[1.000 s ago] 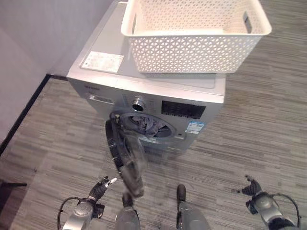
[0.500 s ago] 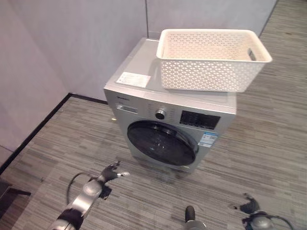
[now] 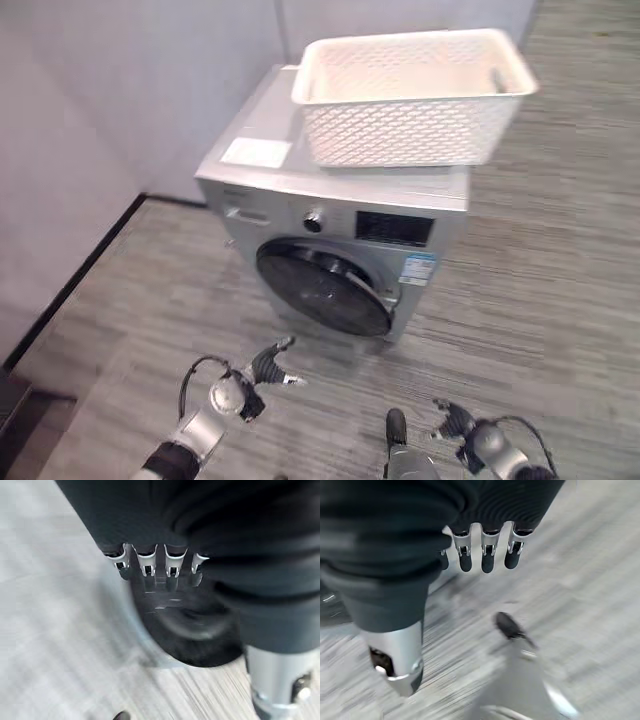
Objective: Grab the laundry basket,head to the washer,open it,put in the laundry and shut it.
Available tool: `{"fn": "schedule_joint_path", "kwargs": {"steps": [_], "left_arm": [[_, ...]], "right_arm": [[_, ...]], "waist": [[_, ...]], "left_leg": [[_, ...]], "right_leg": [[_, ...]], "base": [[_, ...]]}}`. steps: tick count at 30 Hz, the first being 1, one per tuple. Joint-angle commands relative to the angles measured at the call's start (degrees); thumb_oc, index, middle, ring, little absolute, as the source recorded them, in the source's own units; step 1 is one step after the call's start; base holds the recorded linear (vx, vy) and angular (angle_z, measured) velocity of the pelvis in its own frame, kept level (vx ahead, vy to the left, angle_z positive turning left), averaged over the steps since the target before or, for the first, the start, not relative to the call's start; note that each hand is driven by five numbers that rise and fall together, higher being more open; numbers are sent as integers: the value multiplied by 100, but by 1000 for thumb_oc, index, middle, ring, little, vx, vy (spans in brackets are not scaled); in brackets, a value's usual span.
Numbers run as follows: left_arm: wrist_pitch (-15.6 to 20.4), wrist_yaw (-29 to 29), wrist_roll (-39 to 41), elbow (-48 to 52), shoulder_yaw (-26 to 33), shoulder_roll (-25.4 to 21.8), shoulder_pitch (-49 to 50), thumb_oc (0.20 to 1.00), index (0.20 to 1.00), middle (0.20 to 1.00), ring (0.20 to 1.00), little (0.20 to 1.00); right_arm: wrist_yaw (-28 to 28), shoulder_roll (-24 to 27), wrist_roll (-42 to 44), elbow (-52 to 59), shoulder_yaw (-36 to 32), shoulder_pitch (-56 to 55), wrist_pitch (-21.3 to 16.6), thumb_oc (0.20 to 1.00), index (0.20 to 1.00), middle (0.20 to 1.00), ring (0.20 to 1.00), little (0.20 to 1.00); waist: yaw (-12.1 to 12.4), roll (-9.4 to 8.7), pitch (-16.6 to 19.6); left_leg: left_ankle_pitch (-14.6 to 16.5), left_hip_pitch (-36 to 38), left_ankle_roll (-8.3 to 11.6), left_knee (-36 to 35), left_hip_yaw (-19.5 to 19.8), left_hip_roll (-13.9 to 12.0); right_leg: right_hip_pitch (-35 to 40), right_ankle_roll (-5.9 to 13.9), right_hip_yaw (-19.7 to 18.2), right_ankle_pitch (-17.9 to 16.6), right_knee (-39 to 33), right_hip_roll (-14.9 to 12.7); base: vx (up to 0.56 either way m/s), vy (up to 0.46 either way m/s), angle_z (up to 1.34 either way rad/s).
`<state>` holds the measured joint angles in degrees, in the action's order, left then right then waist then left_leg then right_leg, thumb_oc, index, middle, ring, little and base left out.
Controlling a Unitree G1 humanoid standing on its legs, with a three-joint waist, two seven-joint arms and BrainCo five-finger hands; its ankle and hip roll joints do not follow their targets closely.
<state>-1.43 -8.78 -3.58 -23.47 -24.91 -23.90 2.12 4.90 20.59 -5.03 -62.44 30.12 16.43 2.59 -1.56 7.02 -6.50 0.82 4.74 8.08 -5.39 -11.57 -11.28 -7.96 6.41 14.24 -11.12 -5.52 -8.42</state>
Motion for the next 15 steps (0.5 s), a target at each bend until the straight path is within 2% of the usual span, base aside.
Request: {"fn": "schedule_joint_path", "kwargs": {"steps": [1,3,6,8,10,15], "left_arm": [[234,-137,342,267,-144,-385,-182,1000,1000,1000,1000,1000],[251,-110,455,308,-231,-470,-127,1000,1000,1000,1000,1000],[226,-124,625,504,-322,-512,-156,1000,1000,1000,1000,1000],[217,-105,710,553,-340,-501,-165,1000,1000,1000,1000,1000],[252,-110,885,523,-502,-478,-257,1000,1000,1000,1000,1000],[288,44,1124,691,-629,-534,-357,1000,1000,1000,1000,1000]], "right_arm": [[-7,-602,387,-761,-68,1035,-109,1000,1000,1000,1000,1000],[-130,-479,460,-1144,-182,1770,-64,1000,1000,1000,1000,1000],[-125,-153,815,-1456,-462,2460,-12,1000,1000,1000,1000,1000],[-66,-46,912,-1516,-452,2617,1,1000,1000,1000,1000,1000],[-46,270,1042,-1596,-403,3055,1,1000,1000,1000,1000,1000],[-528,1118,1236,-2103,-806,3717,42,1000,1000,1000,1000,1000]], "waist": [[316,-90,-294],[533,48,-492],[804,211,-602],[877,249,-630],[976,349,-784],[1093,584,-878]], "left_leg": [[153,-63,-274,63,108,239],[74,-379,-267,186,242,275],[-56,-708,-250,216,419,318],[-110,-801,-240,209,471,317],[-236,-1113,-178,218,599,277],[-361,-1397,-108,99,861,275]], "right_leg": [[-259,332,48,321,63,-337],[-402,328,117,287,74,-422],[-543,332,250,258,66,-507],[-581,326,287,259,64,-525],[-692,310,405,288,85,-572],[-819,365,463,413,109,-562]], "base": [[-128,13,39],[-151,19,48],[-77,9,42],[-51,-28,42],[-84,-79,31],[6,-52,42]]}}
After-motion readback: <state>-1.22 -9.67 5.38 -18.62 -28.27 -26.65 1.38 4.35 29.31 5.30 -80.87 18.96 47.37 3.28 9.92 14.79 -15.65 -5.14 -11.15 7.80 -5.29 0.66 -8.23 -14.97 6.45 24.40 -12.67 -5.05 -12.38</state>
